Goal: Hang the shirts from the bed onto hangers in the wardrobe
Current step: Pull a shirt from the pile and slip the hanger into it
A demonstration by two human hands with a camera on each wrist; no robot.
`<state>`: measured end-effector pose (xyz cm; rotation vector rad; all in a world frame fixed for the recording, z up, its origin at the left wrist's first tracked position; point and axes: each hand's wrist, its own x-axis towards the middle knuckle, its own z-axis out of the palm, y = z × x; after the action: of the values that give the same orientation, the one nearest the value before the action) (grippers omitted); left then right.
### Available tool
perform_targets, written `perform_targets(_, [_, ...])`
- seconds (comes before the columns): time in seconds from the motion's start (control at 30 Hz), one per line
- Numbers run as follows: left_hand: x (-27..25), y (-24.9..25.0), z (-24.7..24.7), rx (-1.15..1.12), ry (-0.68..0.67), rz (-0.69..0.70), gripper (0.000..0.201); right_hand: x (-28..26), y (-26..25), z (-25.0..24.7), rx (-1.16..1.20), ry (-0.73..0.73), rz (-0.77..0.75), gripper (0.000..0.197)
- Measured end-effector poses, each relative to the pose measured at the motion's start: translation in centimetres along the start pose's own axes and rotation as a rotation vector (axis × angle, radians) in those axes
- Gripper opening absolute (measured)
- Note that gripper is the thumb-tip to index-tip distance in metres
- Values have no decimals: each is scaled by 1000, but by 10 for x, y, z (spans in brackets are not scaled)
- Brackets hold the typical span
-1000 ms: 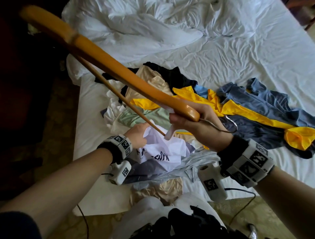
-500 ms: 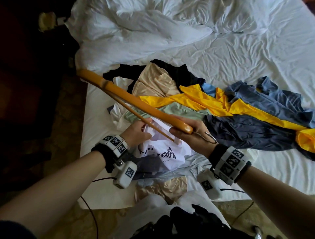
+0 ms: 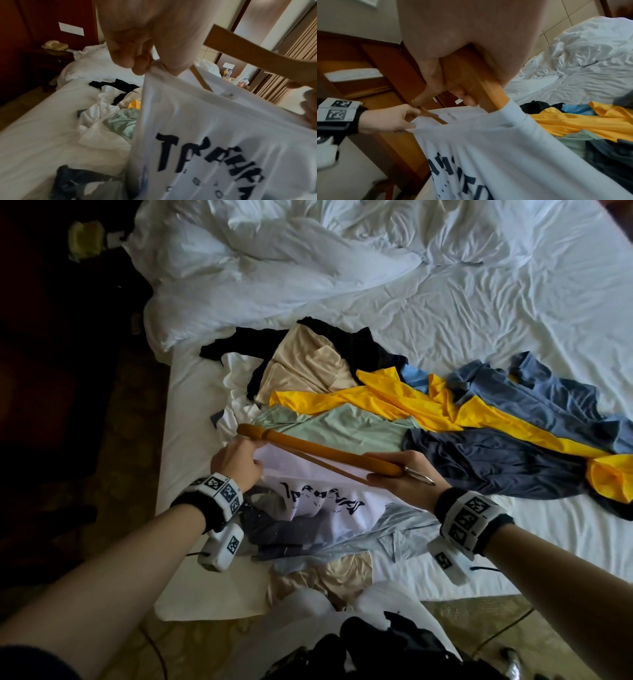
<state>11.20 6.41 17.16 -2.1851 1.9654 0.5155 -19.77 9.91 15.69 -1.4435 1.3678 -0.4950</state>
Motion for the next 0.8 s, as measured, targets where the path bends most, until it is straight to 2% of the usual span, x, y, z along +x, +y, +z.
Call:
perform_targets(0.07, [2, -8, -4, 37, -13, -13, 40, -3, 6, -4, -27, -6, 5, 41])
perform_targets(0.13, [5, -12, -9, 56, -13, -41, 21, -6, 10, -7, -33, -14, 12, 42])
perform_targets(0.2, [10, -20, -14, 62, 3, -62, 15, -7, 12, -8, -42, -32, 15, 43])
perform_targets(0.33, [20, -27, -21, 14, -1, 112, 32, -4, 15, -4, -89, -53, 17, 47])
perform_targets(0.43, [25, -21, -17, -17, -16, 178, 42, 4, 13, -2, -161, -17, 62, 40])
perform_targets(0.53, [21, -8, -13, 18, 5, 236, 52, 9, 8, -3, -291, -41, 53, 32])
perform_targets(0.6, [15, 0, -8, 68, 24, 292, 50, 9, 3, -4, -325, -52, 47, 30])
perform_targets(0.7, [-1, 25, -8, 80, -34, 441, 46, 11, -9, -4, -319, -94, 11, 29])
perform_targets(0.8, [-15, 46, -7, 236, -59, 570, 39, 18, -22, -2, -305, -155, -16, 19])
